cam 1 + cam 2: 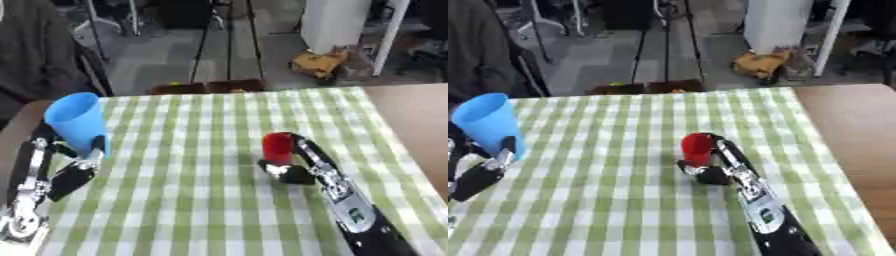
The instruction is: Pour the contents of one cup into another cup.
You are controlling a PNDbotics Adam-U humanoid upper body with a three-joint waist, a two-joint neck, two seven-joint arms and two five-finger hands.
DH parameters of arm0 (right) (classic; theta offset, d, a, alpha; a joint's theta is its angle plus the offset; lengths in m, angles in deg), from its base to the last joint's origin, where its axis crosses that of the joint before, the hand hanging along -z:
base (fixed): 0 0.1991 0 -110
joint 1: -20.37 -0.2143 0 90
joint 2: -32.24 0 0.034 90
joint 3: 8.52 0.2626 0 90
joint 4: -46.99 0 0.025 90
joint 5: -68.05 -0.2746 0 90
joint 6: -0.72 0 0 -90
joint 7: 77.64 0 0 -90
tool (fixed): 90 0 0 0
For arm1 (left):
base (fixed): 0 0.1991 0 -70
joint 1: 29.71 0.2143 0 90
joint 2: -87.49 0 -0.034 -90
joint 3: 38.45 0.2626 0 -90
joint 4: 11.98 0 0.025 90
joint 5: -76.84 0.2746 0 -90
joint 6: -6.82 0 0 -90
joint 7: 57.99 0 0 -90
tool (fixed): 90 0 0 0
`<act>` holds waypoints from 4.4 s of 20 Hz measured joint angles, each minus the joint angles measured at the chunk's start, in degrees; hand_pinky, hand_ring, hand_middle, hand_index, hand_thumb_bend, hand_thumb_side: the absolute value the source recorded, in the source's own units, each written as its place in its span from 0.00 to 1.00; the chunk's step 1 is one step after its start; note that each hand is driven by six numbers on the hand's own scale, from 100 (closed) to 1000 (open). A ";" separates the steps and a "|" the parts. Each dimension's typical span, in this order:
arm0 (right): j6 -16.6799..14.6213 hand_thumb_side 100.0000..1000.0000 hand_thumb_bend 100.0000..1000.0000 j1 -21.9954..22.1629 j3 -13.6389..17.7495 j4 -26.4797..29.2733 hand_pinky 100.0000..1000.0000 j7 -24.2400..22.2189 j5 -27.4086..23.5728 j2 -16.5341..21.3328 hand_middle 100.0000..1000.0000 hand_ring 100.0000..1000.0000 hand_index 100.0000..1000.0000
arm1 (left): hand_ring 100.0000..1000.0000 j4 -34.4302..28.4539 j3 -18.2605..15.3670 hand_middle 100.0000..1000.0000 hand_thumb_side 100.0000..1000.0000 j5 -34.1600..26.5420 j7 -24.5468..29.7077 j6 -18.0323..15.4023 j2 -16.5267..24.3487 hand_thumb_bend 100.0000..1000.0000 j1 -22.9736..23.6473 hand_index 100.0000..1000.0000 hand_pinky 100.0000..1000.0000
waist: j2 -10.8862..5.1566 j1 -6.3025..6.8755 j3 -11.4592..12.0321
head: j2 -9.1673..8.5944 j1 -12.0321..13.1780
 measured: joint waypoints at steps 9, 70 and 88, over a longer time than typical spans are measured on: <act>0.17 0.04 0.00 -0.19 0.00 0.01 0.81 0.63 -0.62 -0.18 0.66 0.79 0.82 | 0.46 -0.01 -0.01 0.53 0.21 -0.07 0.00 -0.01 0.00 0.00 0.00 0.70 0.44 | 0.00 0.01 -0.03 | -0.25 0.00; 1.89 0.06 0.14 4.37 -7.73 13.92 0.81 -12.49 -15.69 1.75 0.66 0.78 0.82 | 0.46 -3.86 1.92 0.50 0.04 7.98 20.24 -0.09 3.64 0.00 -2.42 0.68 0.48 | -5.59 -0.48 -2.98 | 1.66 -0.84; 0.96 0.06 0.12 2.68 -8.22 10.83 0.81 -13.75 -14.27 0.50 0.66 0.79 0.82 | 0.45 1.23 5.17 0.41 0.00 21.78 26.19 -5.22 4.67 0.00 -12.39 0.63 0.53 | -4.84 0.21 -1.81 | 1.62 -1.46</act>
